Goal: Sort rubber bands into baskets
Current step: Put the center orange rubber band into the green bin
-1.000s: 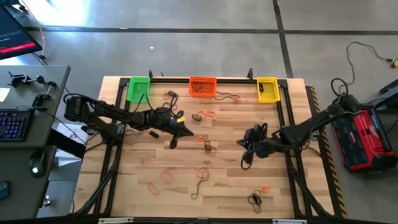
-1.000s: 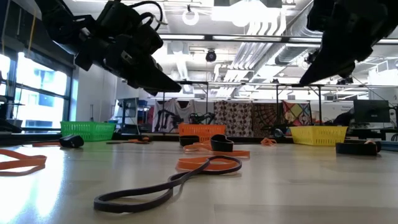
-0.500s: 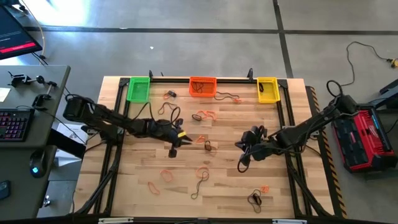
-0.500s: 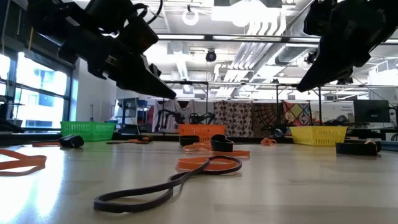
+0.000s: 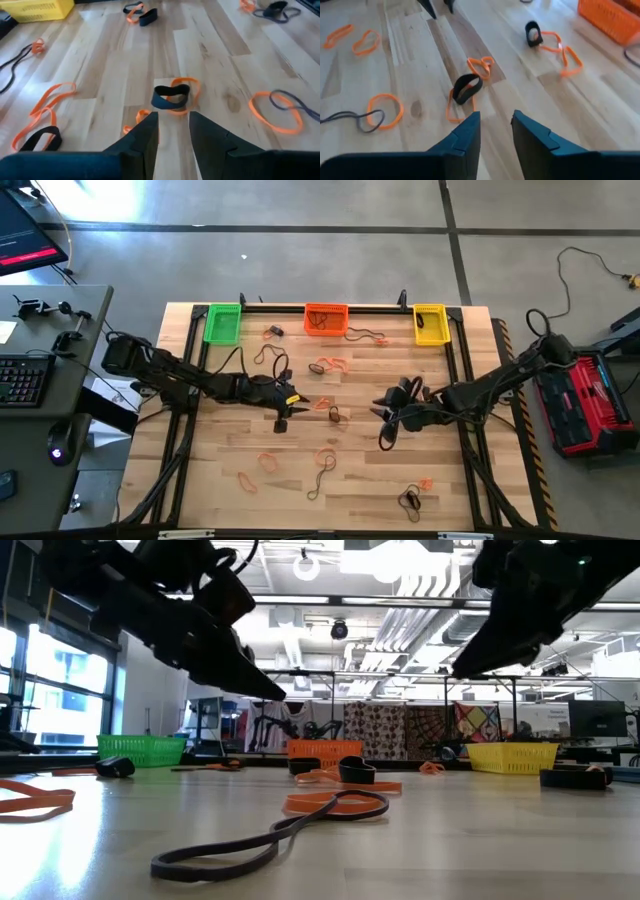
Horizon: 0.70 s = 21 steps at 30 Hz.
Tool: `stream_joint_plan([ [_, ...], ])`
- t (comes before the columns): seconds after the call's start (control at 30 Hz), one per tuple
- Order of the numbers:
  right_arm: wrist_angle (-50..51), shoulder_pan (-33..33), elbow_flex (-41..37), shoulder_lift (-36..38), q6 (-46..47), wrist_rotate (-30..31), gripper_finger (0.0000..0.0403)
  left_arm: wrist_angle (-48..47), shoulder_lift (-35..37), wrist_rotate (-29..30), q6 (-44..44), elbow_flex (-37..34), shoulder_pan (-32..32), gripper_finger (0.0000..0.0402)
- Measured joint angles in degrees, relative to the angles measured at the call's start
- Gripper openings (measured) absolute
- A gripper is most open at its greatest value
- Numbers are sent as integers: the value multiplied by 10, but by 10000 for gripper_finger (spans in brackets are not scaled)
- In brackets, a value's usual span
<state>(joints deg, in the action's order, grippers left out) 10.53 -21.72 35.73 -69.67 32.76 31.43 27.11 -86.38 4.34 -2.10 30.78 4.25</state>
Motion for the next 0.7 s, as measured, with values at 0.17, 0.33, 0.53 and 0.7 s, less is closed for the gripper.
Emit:
stream_joint_plan([
  [0.17,-64,36,0,-51,-57,-50,50,-2,-49,-15,22,12,-14,104],
  [0.33,-143,60,0,-93,-99,-75,9,1,-96,-23,30,43,-22,104],
  [0.53,-177,79,0,-102,-124,-80,4,-8,-146,-38,31,70,-28,104],
  [0.7,-179,80,0,-102,-127,-80,5,-8,-180,-34,31,85,-28,104],
])
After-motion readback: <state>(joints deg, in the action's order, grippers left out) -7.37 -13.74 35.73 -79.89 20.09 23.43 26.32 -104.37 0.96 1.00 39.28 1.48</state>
